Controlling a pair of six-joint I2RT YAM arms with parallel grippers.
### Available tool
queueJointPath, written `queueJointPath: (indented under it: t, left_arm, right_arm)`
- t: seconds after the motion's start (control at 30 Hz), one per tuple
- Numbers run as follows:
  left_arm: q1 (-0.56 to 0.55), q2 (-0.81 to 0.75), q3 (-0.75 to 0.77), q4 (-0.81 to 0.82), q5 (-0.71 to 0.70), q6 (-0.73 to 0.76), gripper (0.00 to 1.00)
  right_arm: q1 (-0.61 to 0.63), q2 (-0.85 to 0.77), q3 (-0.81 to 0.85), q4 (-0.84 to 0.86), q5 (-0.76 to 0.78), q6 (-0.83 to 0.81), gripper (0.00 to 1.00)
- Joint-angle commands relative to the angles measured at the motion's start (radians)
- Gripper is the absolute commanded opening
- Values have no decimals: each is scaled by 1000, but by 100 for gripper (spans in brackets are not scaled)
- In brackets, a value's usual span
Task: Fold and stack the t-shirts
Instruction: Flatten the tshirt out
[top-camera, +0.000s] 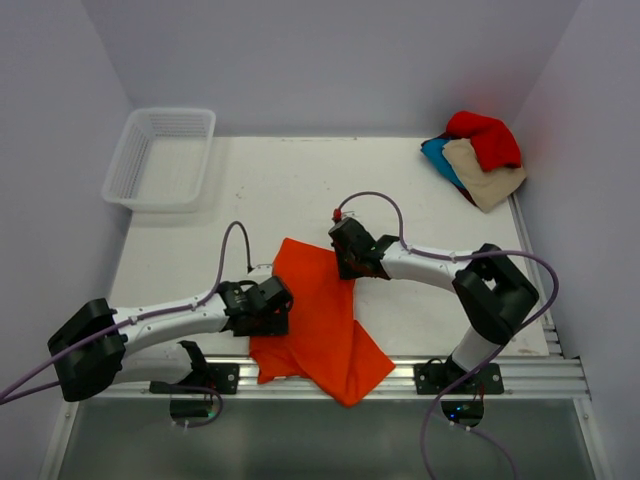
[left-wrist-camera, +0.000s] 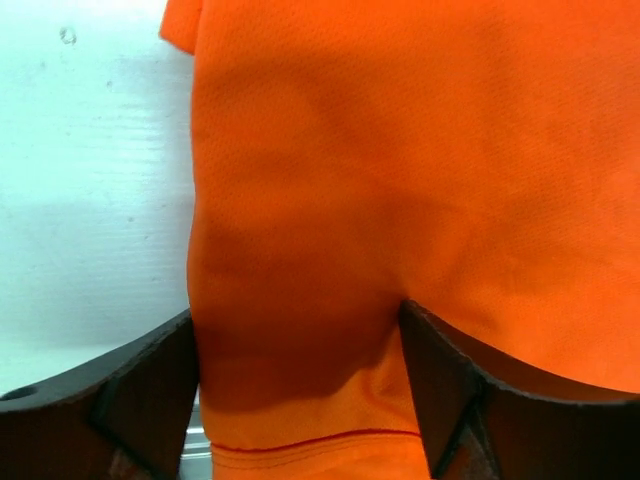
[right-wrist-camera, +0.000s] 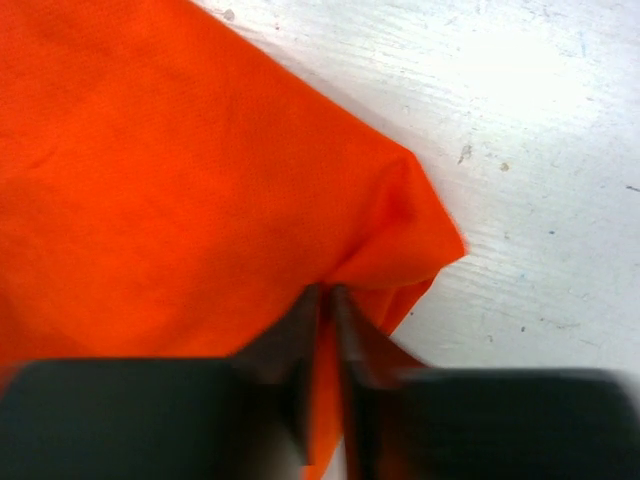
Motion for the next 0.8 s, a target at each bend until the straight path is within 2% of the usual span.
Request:
queueJointPath:
  t: [0.0, 0.03, 0.07, 0.1, 0.13, 0.23, 0.37, 0.5, 0.63, 0.77]
  left_arm:
    - [-5, 22, -44, 135, 47, -18, 78]
    - [-5, 27, -46, 149, 53, -9, 73]
    - [-5, 31, -47, 158, 56, -4, 60]
    - [-5, 33, -44, 167, 50, -1, 52]
    - [-7, 30, -39, 167, 44, 7, 31]
    - [-5, 30, -1, 134, -19, 21, 0]
    - [-4, 47, 124, 28, -133, 65, 0]
    - [0, 64, 284, -90, -323, 134, 0]
    - [59, 65, 375, -84, -342, 243, 0]
    - [119, 74, 439, -71, -352, 333, 0]
  right_arm:
    - [-1, 1, 36, -7, 47, 7, 2]
    - [-1, -1, 36, -15, 51, 8, 0]
    - [-1, -5, 36, -16, 56, 8, 0]
    - [-1, -13, 34, -18, 61, 7, 0]
    - [-1, -21, 34, -30, 79, 7, 0]
    - [-2, -53, 30, -51, 129, 10, 0]
    - [-2, -110, 19, -88, 218, 16, 0]
    - [-1, -176, 5, -131, 320, 21, 0]
    - [-6, -214, -7, -151, 355, 16, 0]
    - [-7, -268, -7, -219, 461, 62, 0]
